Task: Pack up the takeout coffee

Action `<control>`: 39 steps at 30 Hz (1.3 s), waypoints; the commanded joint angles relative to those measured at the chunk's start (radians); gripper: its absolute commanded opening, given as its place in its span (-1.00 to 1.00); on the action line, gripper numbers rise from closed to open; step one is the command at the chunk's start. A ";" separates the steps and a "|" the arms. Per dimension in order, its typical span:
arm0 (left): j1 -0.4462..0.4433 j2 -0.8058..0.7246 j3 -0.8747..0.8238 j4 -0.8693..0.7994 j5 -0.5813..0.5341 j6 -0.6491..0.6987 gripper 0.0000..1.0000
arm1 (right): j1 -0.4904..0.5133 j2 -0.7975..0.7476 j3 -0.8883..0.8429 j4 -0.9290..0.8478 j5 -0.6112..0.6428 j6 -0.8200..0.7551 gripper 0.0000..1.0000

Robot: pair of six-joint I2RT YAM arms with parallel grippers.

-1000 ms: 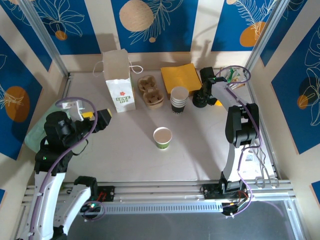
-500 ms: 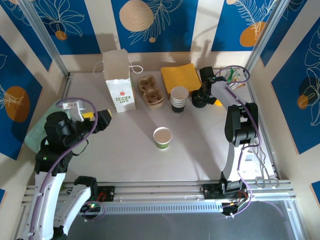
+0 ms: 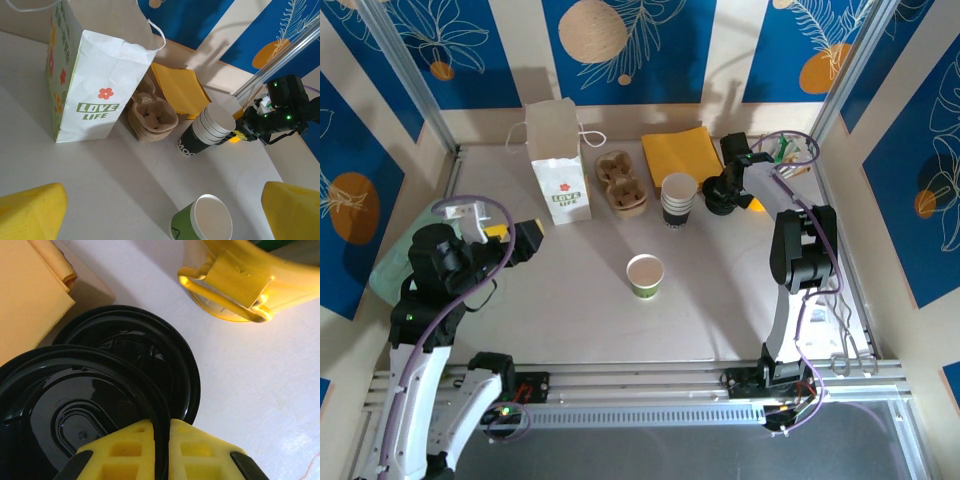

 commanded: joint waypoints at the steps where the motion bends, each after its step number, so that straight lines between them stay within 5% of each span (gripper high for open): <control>1: 0.002 -0.014 0.001 0.020 0.023 0.010 0.99 | -0.005 -0.082 -0.004 -0.006 -0.028 -0.027 -0.79; 14: 0.003 0.015 0.038 0.024 0.086 -0.010 0.99 | 0.044 -0.406 -0.100 -0.099 -0.061 -0.189 -0.78; 23: -0.001 0.120 0.005 0.200 0.366 -0.183 0.99 | 0.303 -0.611 -0.178 -0.143 -0.127 -0.273 -0.78; 29: -0.065 0.211 -0.042 0.400 0.521 -0.372 0.99 | 0.503 -0.614 -0.201 -0.127 -0.115 -0.270 -0.78; 39: -0.292 0.380 -0.008 0.364 0.443 -0.326 1.00 | 0.662 -0.572 -0.164 -0.113 -0.067 -0.277 -0.78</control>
